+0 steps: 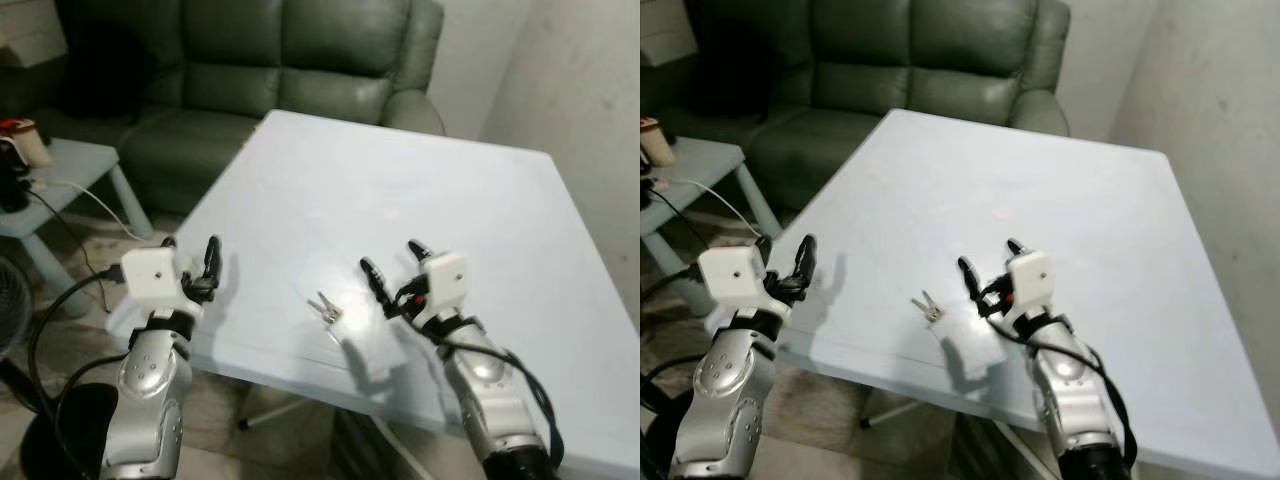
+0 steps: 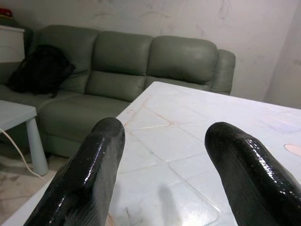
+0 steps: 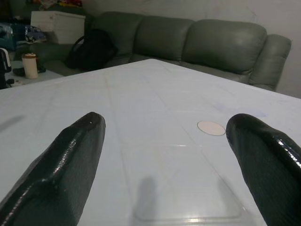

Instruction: Hang keys on a hook

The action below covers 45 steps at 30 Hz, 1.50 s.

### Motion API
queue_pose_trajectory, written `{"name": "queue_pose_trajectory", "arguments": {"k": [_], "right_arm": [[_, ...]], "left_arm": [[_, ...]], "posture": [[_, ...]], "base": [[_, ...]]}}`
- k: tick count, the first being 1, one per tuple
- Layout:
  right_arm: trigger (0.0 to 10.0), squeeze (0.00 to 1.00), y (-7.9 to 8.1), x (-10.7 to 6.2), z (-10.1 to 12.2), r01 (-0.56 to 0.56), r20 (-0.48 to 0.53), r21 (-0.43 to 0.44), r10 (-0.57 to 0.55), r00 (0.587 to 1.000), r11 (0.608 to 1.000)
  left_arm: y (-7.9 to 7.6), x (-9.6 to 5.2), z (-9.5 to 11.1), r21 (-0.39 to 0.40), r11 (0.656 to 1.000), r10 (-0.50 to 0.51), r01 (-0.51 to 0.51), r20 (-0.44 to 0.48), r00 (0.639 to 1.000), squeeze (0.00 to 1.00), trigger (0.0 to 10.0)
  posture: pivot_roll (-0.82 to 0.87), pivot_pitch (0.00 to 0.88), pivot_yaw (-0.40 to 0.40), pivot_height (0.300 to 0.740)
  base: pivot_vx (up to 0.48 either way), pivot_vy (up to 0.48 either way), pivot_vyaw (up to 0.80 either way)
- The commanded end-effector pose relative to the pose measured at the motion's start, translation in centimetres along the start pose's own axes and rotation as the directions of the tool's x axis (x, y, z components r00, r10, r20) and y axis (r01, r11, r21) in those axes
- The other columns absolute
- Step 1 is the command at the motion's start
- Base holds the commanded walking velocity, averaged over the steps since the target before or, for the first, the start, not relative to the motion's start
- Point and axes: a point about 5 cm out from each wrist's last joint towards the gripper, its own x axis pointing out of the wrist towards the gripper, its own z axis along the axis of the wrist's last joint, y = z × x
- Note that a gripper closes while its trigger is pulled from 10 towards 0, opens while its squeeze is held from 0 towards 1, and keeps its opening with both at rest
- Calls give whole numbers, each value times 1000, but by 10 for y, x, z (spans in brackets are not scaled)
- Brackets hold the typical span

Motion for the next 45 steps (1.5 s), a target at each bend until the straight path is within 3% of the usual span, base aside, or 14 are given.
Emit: {"name": "queue_pose_trajectory", "arguments": {"k": [1, 17, 28, 31, 45], "right_arm": [[10000, 0, 5, 5, 4, -18, 16, 5, 18, 1000, 1000], [10000, 0, 3, 4, 4, -14, 14, -3, 14, 1000, 1000], [10000, 0, 2, 4, 5, -14, 5, -31, 14, 1000, 999], [10000, 0, 2, 4, 5, -20, 5, -30, 20, 1000, 999], [10000, 0, 4, 3, 4, -23, 3, -28, 23, 1000, 999]], "left_arm": [[4, -1, -2, 2, 1000, 4, -4, -9, 1000, 0, 10000], [3, -2, -5, 11, 1000, 0, 0, -14, 1000, 0, 10000], [-4, -8, -12, 26, 998, -55, 56, -44, 998, 0, 10000], [0, -5, -9, -18, 1000, -22, 21, -40, 999, 0, 10000], [1, -4, -8, -12, 1000, -27, 27, -37, 999, 0, 10000]], "posture": [[-88, 0, -25, 724], [-91, 0, -31, 724], [-91, 0, -33, 724], [-88, 0, -36, 724], [-87, 0, -34, 724]], "base": [[0, 0, 0], [0, 0, 0], [0, 0, 0], [0, 369, 0], [0, 476, 0]]}}
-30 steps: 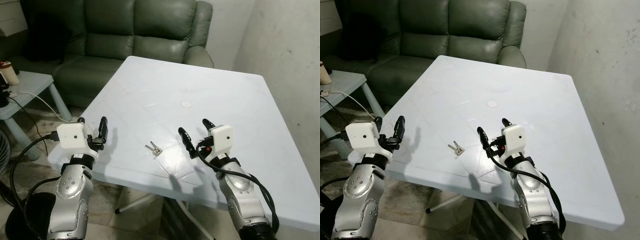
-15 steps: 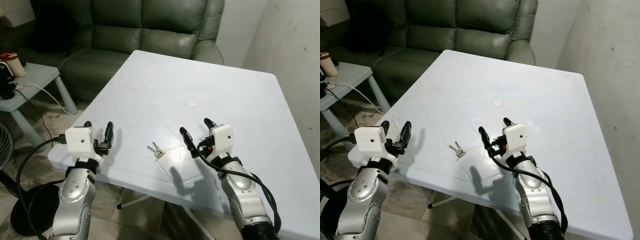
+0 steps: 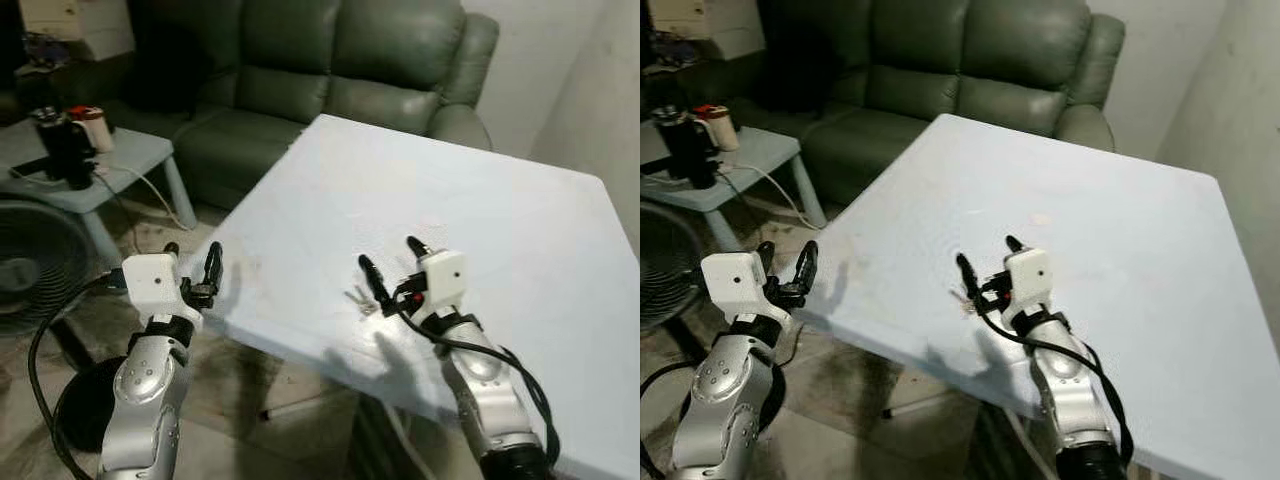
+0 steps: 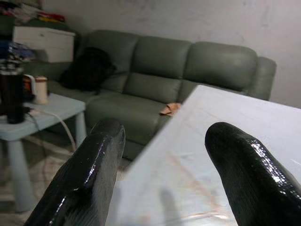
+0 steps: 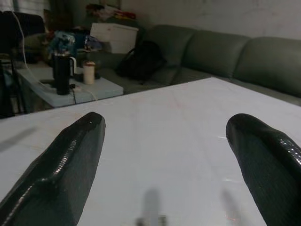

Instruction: Hang keys on a hook

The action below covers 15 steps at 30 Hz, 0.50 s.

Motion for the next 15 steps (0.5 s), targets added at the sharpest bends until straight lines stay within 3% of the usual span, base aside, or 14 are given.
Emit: {"name": "queue_pose_trajectory", "arguments": {"k": [1, 15], "right_arm": [[10000, 0, -6, -1, 3, 17, 3, -15, -17, 1000, 1000], [10000, 0, -6, -1, 2, 6, -3, -19, -6, 1000, 1000]], "left_arm": [[-4, 2, 1, -2, 1000, -12, 12, -2, 1000, 0, 10000], [-4, 1, 1, -6, 1000, -6, 6, -3, 1000, 0, 10000]], "posture": [[-87, 0, -34, 724], [-83, 0, -42, 724]], "base": [[0, 476, 0], [0, 475, 0]]}}
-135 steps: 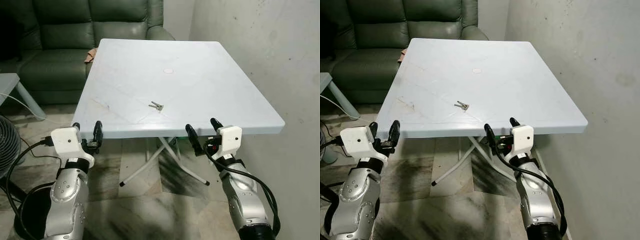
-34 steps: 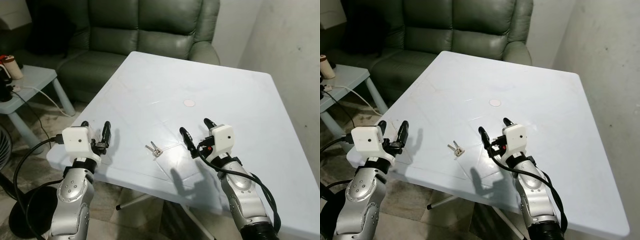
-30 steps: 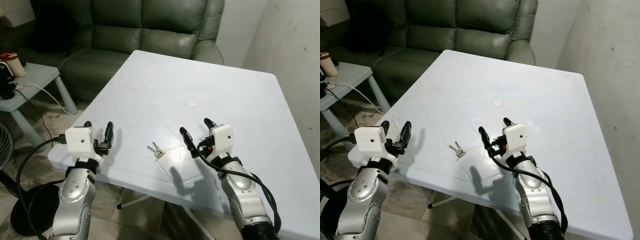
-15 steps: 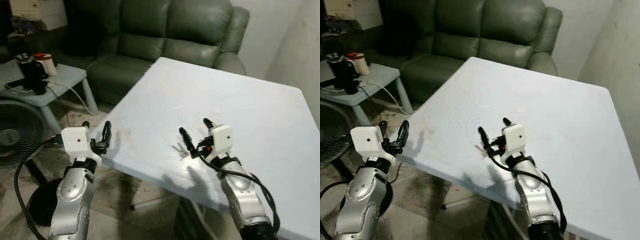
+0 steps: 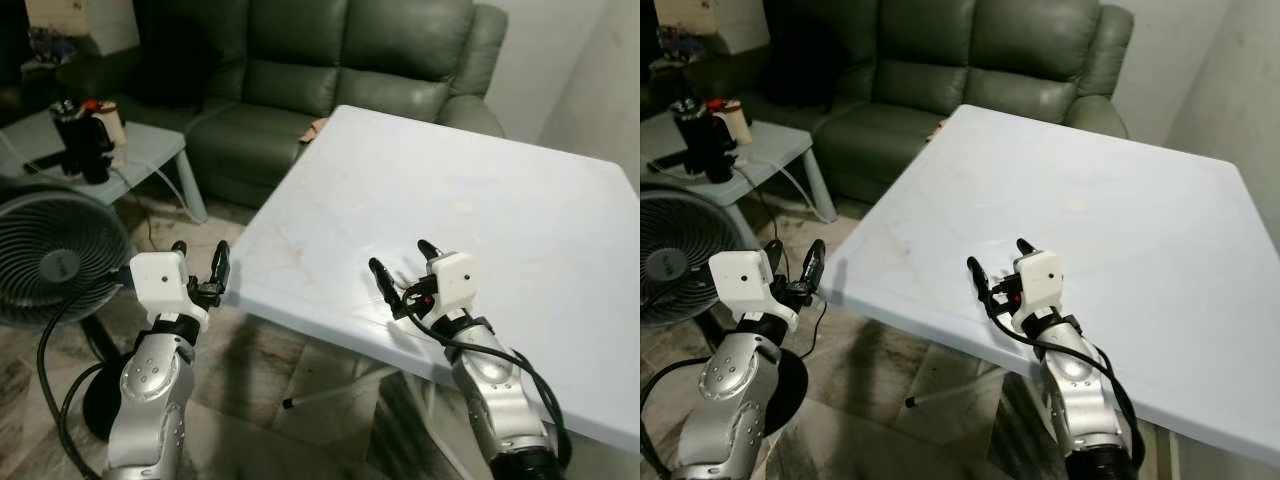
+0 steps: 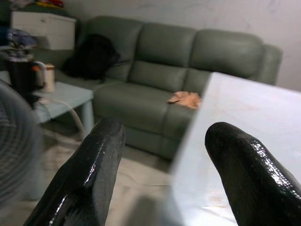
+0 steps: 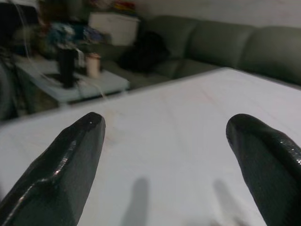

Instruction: Hang keys on a hook

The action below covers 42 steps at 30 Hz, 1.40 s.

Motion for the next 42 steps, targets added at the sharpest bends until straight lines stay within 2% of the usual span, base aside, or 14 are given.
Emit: {"name": "queue_pose_trajectory", "arguments": {"k": [1, 9, 12, 42], "right_arm": [[10000, 0, -10, -3, 1, 19, -6, -24, -19, 1000, 1000], [10000, 0, -9, -3, 1, 9, -13, -18, -10, 1000, 1000], [10000, 0, -10, -3, -2, 9, -37, -6, -9, 999, 1000], [10000, 0, -7, -3, -4, -17, -47, -5, 17, 999, 1000]], "left_arm": [[-8, 2, 3, -11, 1000, -17, 18, 13, 1000, 0, 10000], [-7, 2, 4, -10, 1000, -13, 13, 22, 1000, 0, 10000], [-7, 2, 4, -4, 1000, 4, -4, 12, 1000, 0, 10000], [-8, 2, 4, 9, 1000, 3, -3, 13, 1000, 0, 10000]], "posture": [[-83, 0, -42, 724], [-81, 0, -43, 724], [-80, 0, -46, 724], [-78, 0, -46, 724]], "base": [[0, 472, 0], [0, 38, 0], [0, 0, -677], [0, 0, -667]]}}
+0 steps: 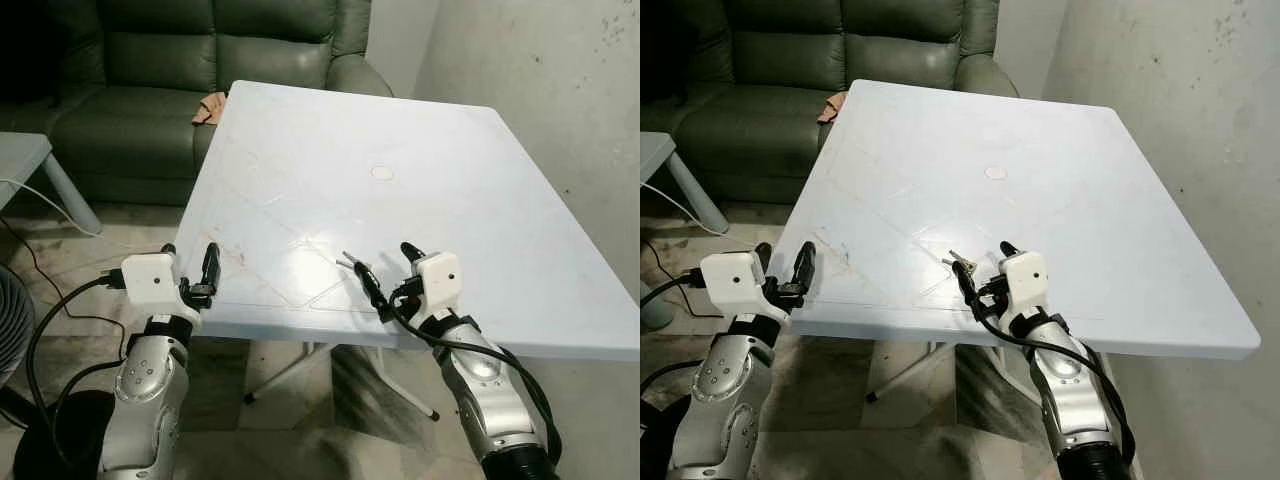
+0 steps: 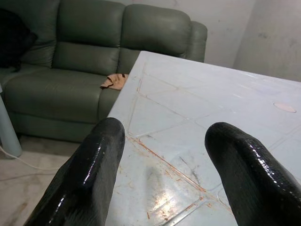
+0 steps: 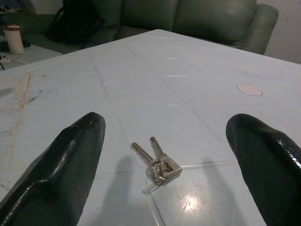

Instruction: Hang keys on a hook

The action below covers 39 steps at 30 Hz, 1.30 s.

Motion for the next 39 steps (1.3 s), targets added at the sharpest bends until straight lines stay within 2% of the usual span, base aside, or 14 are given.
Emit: {"name": "queue_pose_trajectory", "arguments": {"k": [1, 6, 10, 16, 39], "right_arm": [[10000, 0, 0, 1, 2, -8, 2, -5, 8, 1000, 1000], [10000, 0, 0, 0, 2, -10, 0, -2, 10, 1000, 1000], [10000, 0, 0, 0, 1, -10, -3, -1, 10, 1000, 1000], [10000, 0, 0, 0, 1, -10, -4, -1, 10, 1000, 1000], [10000, 0, -2, 3, 4, 15, -5, -1, -15, 1000, 1000]], "left_arm": [[-1, 0, 3, 12, 1000, 0, 0, 7, 1000, 0, 10000], [-2, -1, 2, -12, 1000, -12, 12, -1, 1000, 0, 10000], [-2, -1, 3, 1, 1000, -6, 6, 4, 1000, 0, 10000], [-2, -1, 3, 5, 1000, -1, 1, 8, 1000, 0, 10000], [1, 0, 3, 25, 999, 26, -26, 2, 1000, 0, 10000]], "posture": [[-78, 0, -46, 724], [-75, 0, -48, 724], [-75, 0, -48, 724], [-76, 0, -47, 724], [-74, 0, -50, 724]], "base": [[0, 0, -663], [-54, 80, -664], [-298, 378, -663], [0, 0, -667], [0, 0, 0]]}}
